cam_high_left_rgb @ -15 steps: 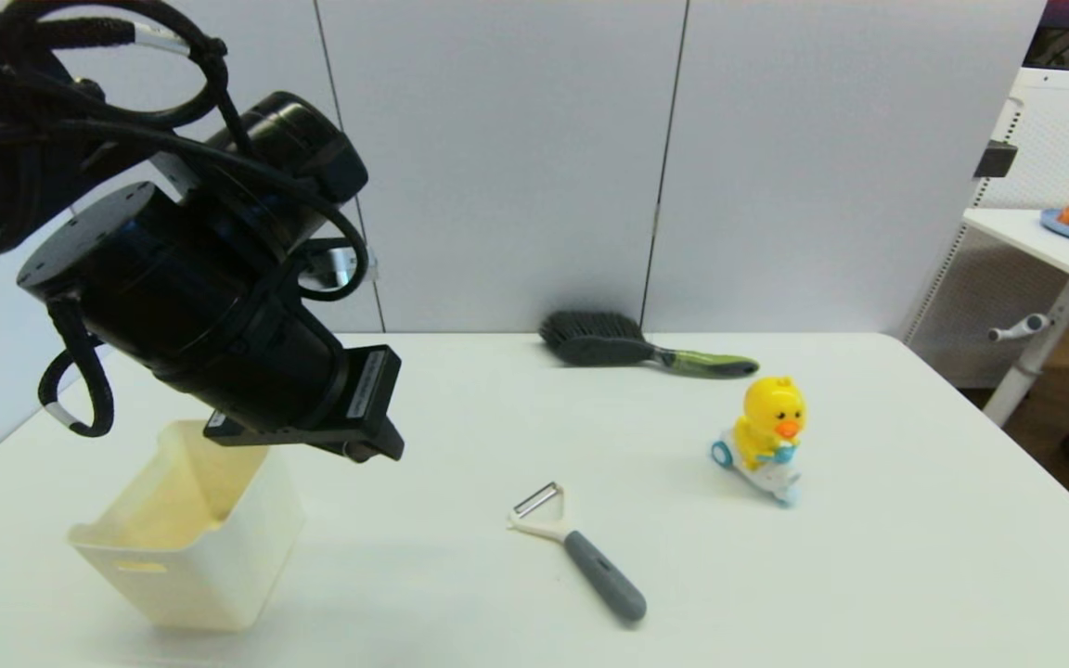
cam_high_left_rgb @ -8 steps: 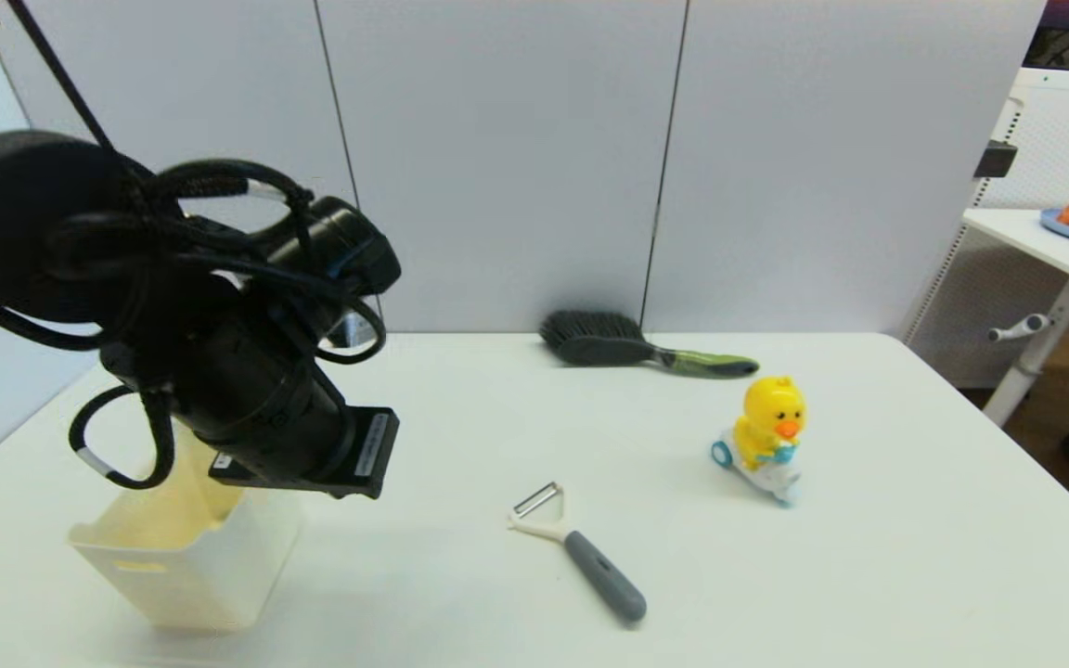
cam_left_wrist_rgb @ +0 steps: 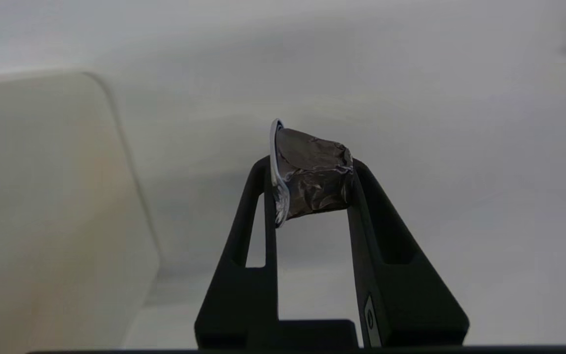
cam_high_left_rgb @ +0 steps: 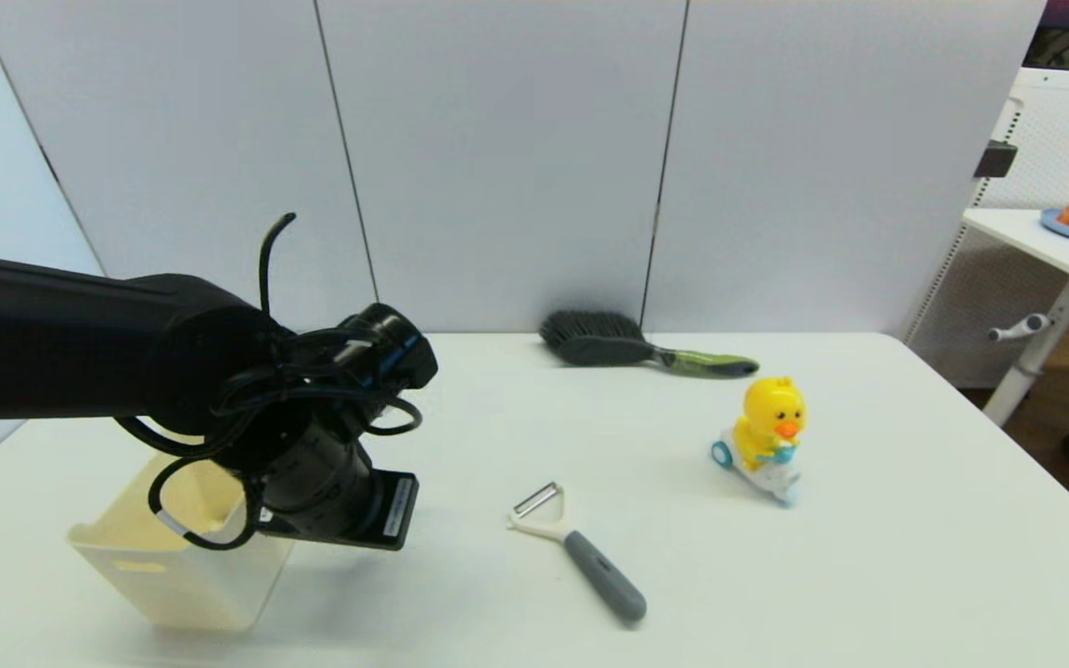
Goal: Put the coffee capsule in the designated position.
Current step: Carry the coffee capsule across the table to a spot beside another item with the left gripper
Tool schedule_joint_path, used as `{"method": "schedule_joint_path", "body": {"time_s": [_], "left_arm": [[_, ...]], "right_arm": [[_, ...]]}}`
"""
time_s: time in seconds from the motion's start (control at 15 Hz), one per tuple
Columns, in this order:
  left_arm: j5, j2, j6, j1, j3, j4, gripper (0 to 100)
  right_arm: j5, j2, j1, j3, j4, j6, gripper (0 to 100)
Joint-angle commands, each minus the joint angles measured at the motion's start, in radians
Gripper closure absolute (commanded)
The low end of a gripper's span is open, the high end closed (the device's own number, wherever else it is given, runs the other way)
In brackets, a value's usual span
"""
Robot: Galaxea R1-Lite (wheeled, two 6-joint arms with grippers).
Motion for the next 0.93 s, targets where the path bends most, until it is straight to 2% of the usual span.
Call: {"method": "schedule_joint_path", "body": {"time_s": [0.07, 0.67, 0.73, 0.93], "left_arm": [[0.070, -0.014, -0.004, 0.020, 0.030, 0.003, 100], [0.070, -0.068, -0.013, 0.037, 0.075, 0.004, 100], [0.070, -0.074, -0.013, 0.037, 0.080, 0.004, 0], [0.068, -0.092, -0.011, 0.037, 0.096, 0.004, 0]], "right_arm": [[0.000, 0.001, 0.000, 0.000, 0.000, 0.000, 0], [0.000, 0.001, 0.000, 0.000, 0.000, 0.000, 0], [0.000, 0.001, 0.000, 0.000, 0.000, 0.000, 0], [0.000, 0.001, 0.000, 0.000, 0.000, 0.000, 0]]}}
